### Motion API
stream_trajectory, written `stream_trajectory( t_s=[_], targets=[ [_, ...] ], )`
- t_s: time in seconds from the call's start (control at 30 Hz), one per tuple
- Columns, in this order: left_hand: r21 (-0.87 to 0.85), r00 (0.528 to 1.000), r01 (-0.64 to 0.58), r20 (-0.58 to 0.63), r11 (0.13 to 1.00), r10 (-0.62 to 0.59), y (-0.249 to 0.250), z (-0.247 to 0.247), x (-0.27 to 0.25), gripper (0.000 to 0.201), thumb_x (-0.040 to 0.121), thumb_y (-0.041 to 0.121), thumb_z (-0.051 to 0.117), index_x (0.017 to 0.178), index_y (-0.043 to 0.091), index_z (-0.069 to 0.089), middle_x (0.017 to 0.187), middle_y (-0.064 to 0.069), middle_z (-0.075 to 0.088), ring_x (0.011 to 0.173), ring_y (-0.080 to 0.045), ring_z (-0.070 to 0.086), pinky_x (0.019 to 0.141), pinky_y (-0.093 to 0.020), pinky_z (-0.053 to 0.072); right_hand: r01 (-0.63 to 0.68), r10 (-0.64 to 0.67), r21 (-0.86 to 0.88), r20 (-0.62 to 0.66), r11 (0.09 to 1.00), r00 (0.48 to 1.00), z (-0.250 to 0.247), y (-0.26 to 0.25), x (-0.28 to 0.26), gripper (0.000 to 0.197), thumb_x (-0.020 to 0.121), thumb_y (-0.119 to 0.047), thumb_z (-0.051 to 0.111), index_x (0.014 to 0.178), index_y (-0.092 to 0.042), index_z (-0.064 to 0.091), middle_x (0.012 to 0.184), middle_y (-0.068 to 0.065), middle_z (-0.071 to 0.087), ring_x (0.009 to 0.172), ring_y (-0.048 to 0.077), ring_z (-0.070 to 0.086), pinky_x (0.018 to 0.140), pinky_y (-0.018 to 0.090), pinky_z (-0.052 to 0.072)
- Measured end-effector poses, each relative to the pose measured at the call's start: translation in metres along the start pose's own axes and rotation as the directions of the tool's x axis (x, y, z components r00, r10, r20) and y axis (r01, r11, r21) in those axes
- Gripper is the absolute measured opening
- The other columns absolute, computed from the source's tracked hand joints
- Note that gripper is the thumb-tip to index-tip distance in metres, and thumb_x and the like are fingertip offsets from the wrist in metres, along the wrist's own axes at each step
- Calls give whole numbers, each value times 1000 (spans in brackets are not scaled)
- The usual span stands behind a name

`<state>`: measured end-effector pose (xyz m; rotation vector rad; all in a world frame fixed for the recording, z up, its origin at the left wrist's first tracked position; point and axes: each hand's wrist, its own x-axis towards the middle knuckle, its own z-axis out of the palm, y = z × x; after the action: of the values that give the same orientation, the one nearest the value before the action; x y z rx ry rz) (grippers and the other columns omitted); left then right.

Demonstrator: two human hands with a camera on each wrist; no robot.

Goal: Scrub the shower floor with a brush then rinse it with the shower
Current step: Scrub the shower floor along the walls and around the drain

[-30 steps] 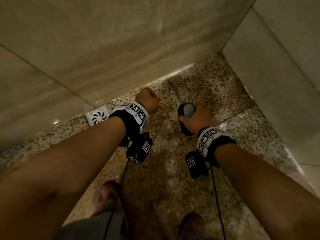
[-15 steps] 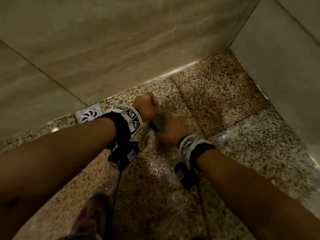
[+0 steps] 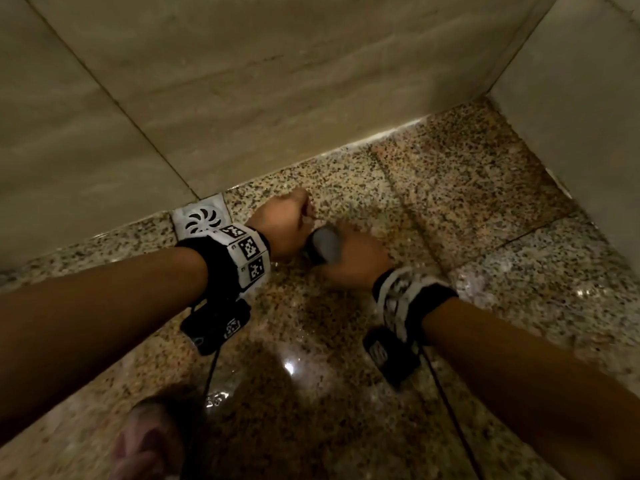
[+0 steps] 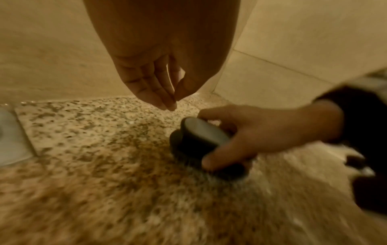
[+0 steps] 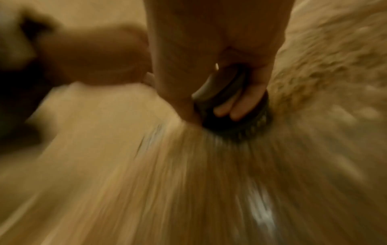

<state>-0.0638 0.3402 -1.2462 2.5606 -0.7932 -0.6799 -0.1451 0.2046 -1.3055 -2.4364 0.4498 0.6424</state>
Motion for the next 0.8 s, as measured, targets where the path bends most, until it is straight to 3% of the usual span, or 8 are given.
stream_trajectory(
  t_s=[0.1,0.2,0.27,0.4,0.47,0.6,0.67,0.8],
  targets=[
    [86,995,-59,90,995,51,-5,-2,-3,22,88,12,47,110,13,47,106,-13,60,95,-31,56,76,-33,45,-134,139,44,-149,990,979,-12,4,8,77,86,-39,64,146,-8,27,122,14,57,105,35,58,74,34,46],
    [68,996,-59,67,996,55,-4,-1,4,28,85,12,52,112,12,48,110,-12,59,98,-31,56,76,-32,44,-91,93,36,-64,995,994,-11,8,-2,83,84,-39,66,149,-13,21,122,14,57,100,34,59,66,31,42],
    [67,992,-67,113,996,59,1,7,9,31,85,10,53,115,12,49,113,-10,57,100,-30,56,81,-37,49,-149,159,84,-130,985,979,-15,15,-4,83,84,-35,67,149,-13,21,119,15,58,97,33,59,64,31,42],
    [47,986,-132,104,990,127,15,14,21,31,84,11,53,114,11,50,114,-11,58,102,-30,56,85,-40,50,-185,190,70,-63,980,980,-30,38,-15,95,83,-41,69,155,-18,10,112,11,60,79,25,57,62,34,52],
    [47,983,-159,96,986,154,22,14,25,30,84,9,53,113,11,50,114,-11,59,101,-29,56,83,-37,49,-217,227,75,-167,973,960,-27,45,-25,95,81,-40,71,154,-17,15,116,14,60,85,29,58,65,34,51],
    [55,972,-224,86,973,219,38,12,29,30,81,6,54,111,9,51,109,-12,61,99,-29,57,80,-36,48,-199,203,50,-104,979,974,-20,47,-36,82,81,-37,69,148,-13,28,119,15,59,96,33,60,78,41,56],
    [71,961,-254,134,965,243,46,15,30,29,81,7,54,110,10,52,107,-12,61,97,-29,57,81,-39,50,-282,293,89,-177,955,939,-24,56,-41,86,80,-39,69,150,-16,24,123,14,57,94,31,60,75,38,57],
    [54,950,-275,168,960,263,54,21,29,29,81,4,52,108,12,50,100,-14,63,90,-32,59,78,-46,52,-271,298,191,-130,943,946,-24,68,-56,81,82,-42,72,147,-19,29,135,9,52,110,29,56,78,32,48]
  ],
)
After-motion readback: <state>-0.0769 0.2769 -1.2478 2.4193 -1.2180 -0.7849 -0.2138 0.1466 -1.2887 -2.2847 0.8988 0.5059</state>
